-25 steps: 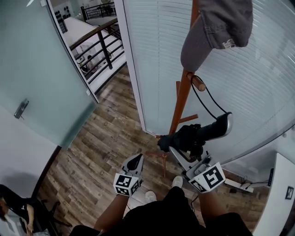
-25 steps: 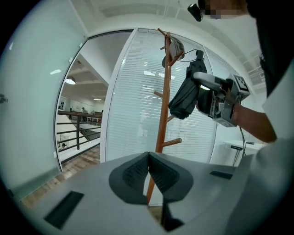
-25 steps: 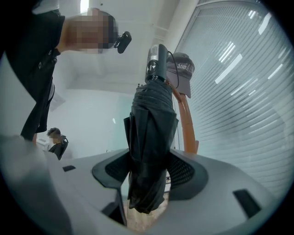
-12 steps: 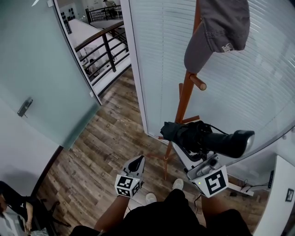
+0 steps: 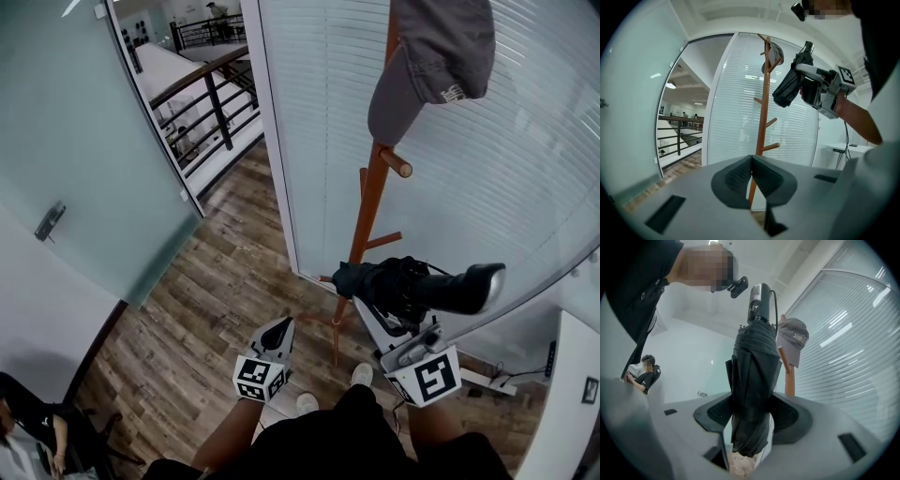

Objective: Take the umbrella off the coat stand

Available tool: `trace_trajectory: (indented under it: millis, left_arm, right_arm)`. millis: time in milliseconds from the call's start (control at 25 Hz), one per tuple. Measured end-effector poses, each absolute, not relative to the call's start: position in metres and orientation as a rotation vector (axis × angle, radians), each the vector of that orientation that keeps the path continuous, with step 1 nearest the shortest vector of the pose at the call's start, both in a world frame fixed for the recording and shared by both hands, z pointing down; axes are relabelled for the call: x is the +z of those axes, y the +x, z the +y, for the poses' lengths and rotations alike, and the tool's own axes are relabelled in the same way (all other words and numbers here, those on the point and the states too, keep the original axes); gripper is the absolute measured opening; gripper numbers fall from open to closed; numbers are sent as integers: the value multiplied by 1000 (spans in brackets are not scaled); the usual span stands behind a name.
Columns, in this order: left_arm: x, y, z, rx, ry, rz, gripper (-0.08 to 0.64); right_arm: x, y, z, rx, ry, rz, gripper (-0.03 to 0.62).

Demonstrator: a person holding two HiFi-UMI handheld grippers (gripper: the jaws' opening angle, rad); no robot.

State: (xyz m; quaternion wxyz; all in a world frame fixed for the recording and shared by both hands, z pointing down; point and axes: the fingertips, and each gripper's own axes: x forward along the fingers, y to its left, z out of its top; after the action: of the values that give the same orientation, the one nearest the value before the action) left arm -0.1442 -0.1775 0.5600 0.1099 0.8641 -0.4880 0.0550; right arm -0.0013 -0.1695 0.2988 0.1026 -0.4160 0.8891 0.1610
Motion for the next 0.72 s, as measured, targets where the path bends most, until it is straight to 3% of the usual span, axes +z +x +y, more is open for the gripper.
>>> trace_trajectory:
  millis: [720]
  left_arm:
    - [567, -121, -168, 203, 2579, -1348, 11]
  right_arm:
    - [443, 28, -167, 153, -1544, 2790, 242]
